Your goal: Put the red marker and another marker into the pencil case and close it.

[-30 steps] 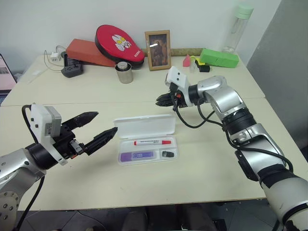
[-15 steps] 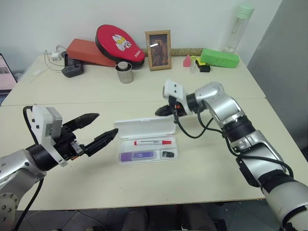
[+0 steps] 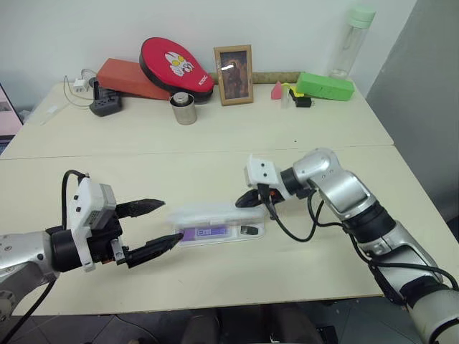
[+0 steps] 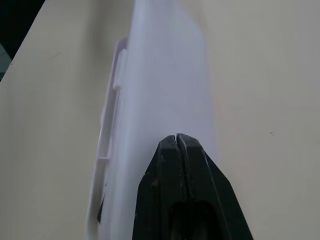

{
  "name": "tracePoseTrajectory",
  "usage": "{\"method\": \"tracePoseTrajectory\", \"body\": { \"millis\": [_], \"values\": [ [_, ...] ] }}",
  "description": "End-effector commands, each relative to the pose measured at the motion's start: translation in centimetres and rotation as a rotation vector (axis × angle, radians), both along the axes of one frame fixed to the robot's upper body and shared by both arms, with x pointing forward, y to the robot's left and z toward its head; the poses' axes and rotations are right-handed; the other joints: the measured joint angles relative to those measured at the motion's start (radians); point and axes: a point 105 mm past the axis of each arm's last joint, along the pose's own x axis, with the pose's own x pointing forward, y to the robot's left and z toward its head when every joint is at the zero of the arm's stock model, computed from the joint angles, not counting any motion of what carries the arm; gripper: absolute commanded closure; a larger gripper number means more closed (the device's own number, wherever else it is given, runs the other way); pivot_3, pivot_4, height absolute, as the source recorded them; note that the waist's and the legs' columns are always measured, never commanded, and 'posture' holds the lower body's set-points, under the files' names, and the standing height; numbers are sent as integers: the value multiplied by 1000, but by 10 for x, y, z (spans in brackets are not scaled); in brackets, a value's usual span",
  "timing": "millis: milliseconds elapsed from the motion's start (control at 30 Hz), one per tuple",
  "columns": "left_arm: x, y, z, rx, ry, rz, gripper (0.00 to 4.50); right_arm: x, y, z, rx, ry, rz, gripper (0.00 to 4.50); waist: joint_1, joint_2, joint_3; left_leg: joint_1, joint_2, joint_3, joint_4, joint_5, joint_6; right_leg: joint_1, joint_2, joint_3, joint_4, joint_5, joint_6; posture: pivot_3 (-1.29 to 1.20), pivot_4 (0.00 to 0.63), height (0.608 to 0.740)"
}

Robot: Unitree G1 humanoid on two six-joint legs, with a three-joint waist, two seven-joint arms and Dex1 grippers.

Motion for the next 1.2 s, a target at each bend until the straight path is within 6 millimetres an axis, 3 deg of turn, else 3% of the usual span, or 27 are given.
{"method": "tracePoseTrajectory", "body": {
  "millis": [33, 200, 367, 467, 567, 667, 767, 900, 1200],
  "values": [
    [1, -2, 6, 19, -32, -27, 0, 1, 2, -14, -34, -25, -19, 4492, 0, 0, 0, 0, 0, 0, 0, 0, 0, 0, 0, 0, 0, 0, 0, 0, 150, 740],
    [5, -4, 8, 15, -39, -37, 0, 6, -6, -48, -102, 7, -77, 4492, -2, -1, 0, 2, 0, 1, 0, 0, 0, 1, 0, 0, 0, 0, 0, 0, 150, 740],
    [7, -4, 8, 11, -38, -34, 0, 5, -5, -44, -78, 15, -77, 4492, -3, -1, -1, 10, 0, 2, -2, 0, 0, 4, 2, 7, 0, 0, 0, 0, 150, 740],
    [10, -4, 8, 2, -36, -23, 0, 1, -1, -25, 13, 39, -67, 4492, -2, -1, -1, 9, 1, 2, -2, 0, 0, 4, 2, 7, 0, 0, 0, 0, 150, 740],
    [23, -3, 6, -48, -56, 37, 0, 2, -3, 15, 209, 27, -103, 4492, -1, -1, -1, 8, 1, 1, -2, 0, 0, 3, 2, 8, 0, 0, 0, 0, 150, 740],
    [43, 7, 3, -85, -95, 151, 0, 24, -26, 47, 406, 12, -291, 4492, 2, -1, 0, 6, 0, 1, -2, 0, 0, 1, 1, 8, 1, 0, 0, 0, 150, 740],
    [62, 21, 1, -83, -144, 264, 0, 46, -58, 55, 496, 1, -496, 4492, 2, -2, 0, 6, 0, 1, -2, 0, 0, 1, 1, 8, 0, 0, 0, 0, 150, 740],
    [83, 43, -6, -23, -193, 382, 0, 49, -94, 44, 509, 37, -633, 3687, 3, -2, 0, 6, 0, 3, -2, 0, 0, 1, 1, 7, 0, 0, 0, 0, 150, 740],
    [100, 65, -17, -44, -204, 473, 0, 37, -117, 37, 538, 40, -690, 1538, -3, -2, 0, 6, 0, 8, -3, 0, 0, -1, 1, 12, 1, 0, 1, 0, 150, 740]
  ]
}}
